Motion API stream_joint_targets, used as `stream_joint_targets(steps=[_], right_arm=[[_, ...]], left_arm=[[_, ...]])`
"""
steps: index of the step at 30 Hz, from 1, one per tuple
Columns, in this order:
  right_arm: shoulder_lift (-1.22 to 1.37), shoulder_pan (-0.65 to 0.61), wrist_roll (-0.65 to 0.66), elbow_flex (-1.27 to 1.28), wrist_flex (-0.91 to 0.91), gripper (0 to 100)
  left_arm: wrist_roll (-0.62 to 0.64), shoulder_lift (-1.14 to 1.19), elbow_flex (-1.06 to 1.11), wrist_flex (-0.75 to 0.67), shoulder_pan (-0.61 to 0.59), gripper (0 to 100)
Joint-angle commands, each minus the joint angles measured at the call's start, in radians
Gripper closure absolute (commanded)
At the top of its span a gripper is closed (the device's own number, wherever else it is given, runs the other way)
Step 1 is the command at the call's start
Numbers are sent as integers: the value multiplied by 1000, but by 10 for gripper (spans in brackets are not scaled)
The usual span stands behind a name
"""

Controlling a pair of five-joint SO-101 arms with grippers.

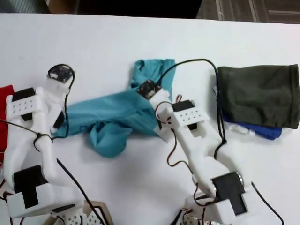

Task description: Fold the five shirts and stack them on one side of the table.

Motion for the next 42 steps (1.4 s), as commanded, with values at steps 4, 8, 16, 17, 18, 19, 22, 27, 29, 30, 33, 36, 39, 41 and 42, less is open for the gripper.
stream_joint_targets(steps=[4,8,16,17,18,19,22,27,29,30,33,36,39,41,42], right_arm=[[-68,-1,9,0,7,875],[-68,-2,9,17,-1,875],[-68,-1,9,167,-130,875],[-68,-1,9,178,-142,875],[-68,-1,9,184,-151,875],[-68,-1,9,186,-156,875],[-71,-2,9,184,-157,875],[-74,-8,9,184,-206,929],[-70,-7,9,184,-219,983],[-70,-7,9,184,-217,977],[-74,1,9,184,-214,961],[-79,-1,9,184,-213,961],[-81,-1,9,184,-213,961],[-82,-2,8,184,-211,961],[-82,-4,8,183,-211,961]], left_arm=[[2,-31,-12,8,-6,974],[2,-34,-12,8,-6,974],[2,-34,-12,12,-6,974],[3,-34,-12,14,-6,974],[3,-34,-10,14,-6,974],[3,-34,-10,14,-6,974],[3,-34,-8,14,-6,974],[3,-34,-8,14,-6,974],[3,-34,-10,14,-6,974],[3,-34,-10,14,-6,974],[3,-34,-10,12,-6,974],[3,-34,-10,9,-6,974],[3,-34,-12,8,-6,974],[3,-34,-12,8,-6,974],[3,-34,-12,8,-6,974]])
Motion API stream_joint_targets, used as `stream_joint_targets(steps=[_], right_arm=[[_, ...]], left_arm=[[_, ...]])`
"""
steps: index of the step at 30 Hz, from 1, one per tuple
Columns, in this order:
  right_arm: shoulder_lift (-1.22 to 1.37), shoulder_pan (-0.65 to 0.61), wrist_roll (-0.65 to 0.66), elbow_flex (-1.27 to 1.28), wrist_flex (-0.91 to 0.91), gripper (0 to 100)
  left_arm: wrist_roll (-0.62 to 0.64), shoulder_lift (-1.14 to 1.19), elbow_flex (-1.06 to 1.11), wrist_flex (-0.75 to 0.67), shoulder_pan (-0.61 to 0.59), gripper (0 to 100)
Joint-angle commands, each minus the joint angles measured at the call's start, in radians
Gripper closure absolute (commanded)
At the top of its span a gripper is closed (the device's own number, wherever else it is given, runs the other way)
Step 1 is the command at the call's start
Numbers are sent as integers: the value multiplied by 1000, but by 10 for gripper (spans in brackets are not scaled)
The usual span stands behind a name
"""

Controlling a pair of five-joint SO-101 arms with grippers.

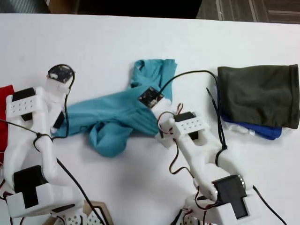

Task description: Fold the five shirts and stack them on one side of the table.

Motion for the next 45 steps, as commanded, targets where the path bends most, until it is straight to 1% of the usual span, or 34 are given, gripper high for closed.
stream_joint_targets(steps=[1,3,6,11,13,16,18,20,23,25,26,28,30,32,35,38,42,45], right_arm=[[-67,-7,8,-5,4,962],[-99,-10,8,-14,35,980],[-203,7,12,-61,116,977],[-450,81,163,-167,220,978],[-529,125,198,-198,237,978],[-604,199,235,-219,231,978],[-622,242,272,-233,222,978],[-628,294,296,-239,196,978],[-624,361,311,-238,147,978],[-625,386,311,-238,140,978],[-631,397,311,-239,140,978],[-633,424,311,-264,142,978],[-633,469,311,-302,140,978],[-633,512,311,-354,140,978],[-622,585,313,-422,139,978],[-622,605,313,-425,136,978],[-624,596,313,-405,134,978],[-622,573,313,-404,137,978]], left_arm=[[3,-34,-12,2,-6,974],[3,-31,-12,2,-6,974],[3,-28,-10,3,-6,974],[3,-28,-5,8,-6,974],[6,-28,-8,9,0,974],[11,-35,-15,23,46,972],[14,-35,-56,83,101,971],[51,-35,-122,166,161,937],[92,-35,-249,310,236,810],[95,-35,-326,391,273,719],[95,-35,-363,430,282,694],[91,-35,-440,502,287,697],[86,-35,-513,560,267,706],[49,-35,-552,582,232,707],[-12,-26,-513,580,204,706],[-29,-18,-407,539,219,706],[-31,-9,-272,500,302,709],[-31,-15,-236,540,396,710]])
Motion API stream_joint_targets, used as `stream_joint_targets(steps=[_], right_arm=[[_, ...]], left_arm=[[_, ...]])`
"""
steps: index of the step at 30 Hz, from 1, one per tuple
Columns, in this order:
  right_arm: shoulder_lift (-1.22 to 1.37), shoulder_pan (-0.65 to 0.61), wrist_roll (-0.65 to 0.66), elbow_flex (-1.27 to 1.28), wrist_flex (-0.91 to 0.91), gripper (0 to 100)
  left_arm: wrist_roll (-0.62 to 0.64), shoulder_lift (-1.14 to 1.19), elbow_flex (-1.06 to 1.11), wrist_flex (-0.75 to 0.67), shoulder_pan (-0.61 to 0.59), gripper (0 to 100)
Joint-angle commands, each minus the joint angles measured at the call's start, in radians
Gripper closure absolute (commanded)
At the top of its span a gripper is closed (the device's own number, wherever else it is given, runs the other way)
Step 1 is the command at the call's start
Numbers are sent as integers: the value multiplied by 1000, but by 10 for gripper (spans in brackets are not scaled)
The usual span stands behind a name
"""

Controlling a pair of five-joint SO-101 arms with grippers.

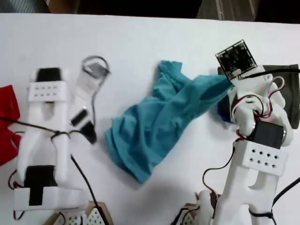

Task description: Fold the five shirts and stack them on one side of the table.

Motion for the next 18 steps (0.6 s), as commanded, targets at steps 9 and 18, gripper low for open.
stream_joint_targets(steps=[9,18], right_arm=[[-33,-36,5,-15,-16,978],[-33,-38,5,-15,-16,978]], left_arm=[[38,-9,30,-117,213,710],[192,-5,237,-402,295,707]])
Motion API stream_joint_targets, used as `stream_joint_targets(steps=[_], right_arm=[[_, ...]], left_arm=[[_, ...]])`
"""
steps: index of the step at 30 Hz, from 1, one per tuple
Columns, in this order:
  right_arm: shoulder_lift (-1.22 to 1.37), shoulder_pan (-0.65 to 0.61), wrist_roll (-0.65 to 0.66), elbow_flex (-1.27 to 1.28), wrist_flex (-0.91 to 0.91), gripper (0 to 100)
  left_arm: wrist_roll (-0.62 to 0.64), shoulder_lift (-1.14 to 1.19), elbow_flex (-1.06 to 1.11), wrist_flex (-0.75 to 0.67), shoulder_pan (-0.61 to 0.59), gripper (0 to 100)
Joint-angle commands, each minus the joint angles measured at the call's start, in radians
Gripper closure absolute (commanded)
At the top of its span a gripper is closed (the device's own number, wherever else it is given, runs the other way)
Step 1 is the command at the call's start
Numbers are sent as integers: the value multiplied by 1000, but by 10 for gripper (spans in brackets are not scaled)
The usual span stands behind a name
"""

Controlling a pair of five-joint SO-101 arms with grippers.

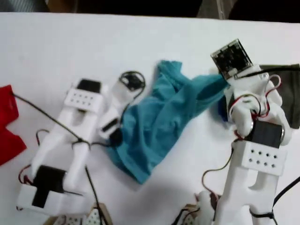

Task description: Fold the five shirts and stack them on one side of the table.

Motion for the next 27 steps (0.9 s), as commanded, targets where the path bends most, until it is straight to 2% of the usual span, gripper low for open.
stream_joint_targets(steps=[1,4,6,9,10,11,17,20,24,27], right_arm=[[-33,-5,5,-15,-16,978],[-33,-2,5,-15,-16,978],[-33,-1,5,-15,-16,978],[-33,-1,5,-15,-15,978],[-33,-1,5,-15,-15,978],[-33,-1,5,-15,-15,978],[-35,-15,-5,51,-25,978],[-36,-77,-6,130,-96,978],[-35,-180,-6,157,-223,978],[-33,-209,-6,127,-271,978]], left_arm=[[43,-5,74,-117,34,709],[35,-5,150,-183,34,711],[18,-5,185,-204,29,749],[-15,-5,209,-226,26,959],[-20,-6,209,-233,17,993],[-23,-8,205,-236,0,956],[-58,-9,21,-245,-198,976],[-57,-6,-125,-242,-279,976],[-57,-6,-309,-201,-305,976],[-51,-5,-398,-169,-304,976]])
